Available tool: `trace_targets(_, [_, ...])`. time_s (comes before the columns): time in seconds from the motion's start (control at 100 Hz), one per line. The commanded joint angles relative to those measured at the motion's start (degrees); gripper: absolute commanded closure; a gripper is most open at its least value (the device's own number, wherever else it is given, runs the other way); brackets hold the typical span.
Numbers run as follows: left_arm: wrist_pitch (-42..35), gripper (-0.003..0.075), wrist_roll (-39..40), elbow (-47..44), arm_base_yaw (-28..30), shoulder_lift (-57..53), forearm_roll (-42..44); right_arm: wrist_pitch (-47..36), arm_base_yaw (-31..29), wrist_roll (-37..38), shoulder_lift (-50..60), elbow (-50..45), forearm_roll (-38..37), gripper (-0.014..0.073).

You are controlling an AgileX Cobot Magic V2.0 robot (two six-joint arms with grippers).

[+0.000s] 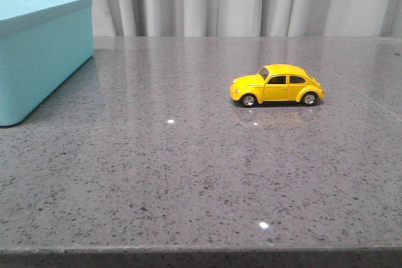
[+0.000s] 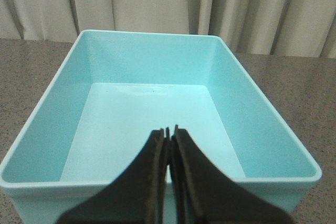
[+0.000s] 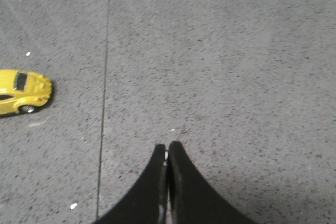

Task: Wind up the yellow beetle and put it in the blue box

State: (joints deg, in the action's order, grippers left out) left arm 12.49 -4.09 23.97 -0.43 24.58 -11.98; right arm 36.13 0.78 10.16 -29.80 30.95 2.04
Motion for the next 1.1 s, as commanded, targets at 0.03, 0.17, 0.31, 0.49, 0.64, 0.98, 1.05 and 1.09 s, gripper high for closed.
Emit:
trace_targets(0.03, [-3.90,0.0739,0.47,2.20,-0.03,0.66,-0.56,0.27,2.65,-0.99,-4.19,6.03,-0.19,0.0648])
trace_targets(0.17, [-4.00,0.0739,0.47,2.20,-0.03,0.66,-0.56,2.13,6.00,-1.20,-8.81,11.34,-0.19,0.0539])
trace_targets(0.31, [-4.16,0.0739,0.47,2.20,-0.03,0.66,-0.56,6.04,9.41,-1.20,-14.61,17.22,-0.25,0.0331])
trace_targets(0.49, [-4.16,0.0739,0.47,2.20,-0.03,0.66,-0.56,11.09,13.69,-1.20,-23.76,24.99,-0.32,0.0146])
trace_targets(0.64, [-4.16,0.0739,0.47,2.20,-0.03,0.66,-0.56,16.79,15.79,-1.20,-32.55,31.60,-0.26,0.0093])
trace_targets(0.98, [-4.16,0.0739,0.47,2.20,-0.03,0.66,-0.56,27.78,21.18,5.05,-50.21,48.63,-0.20,0.0096])
trace_targets(1.05, [-4.16,0.0739,0.47,2.20,-0.03,0.66,-0.56,28.01,22.40,6.73,-52.95,51.13,-0.20,0.0096])
trace_targets(1.09, [-4.16,0.0739,0.47,2.20,-0.03,0.66,-0.56,28.01,23.18,7.42,-54.43,52.43,-0.20,0.0096])
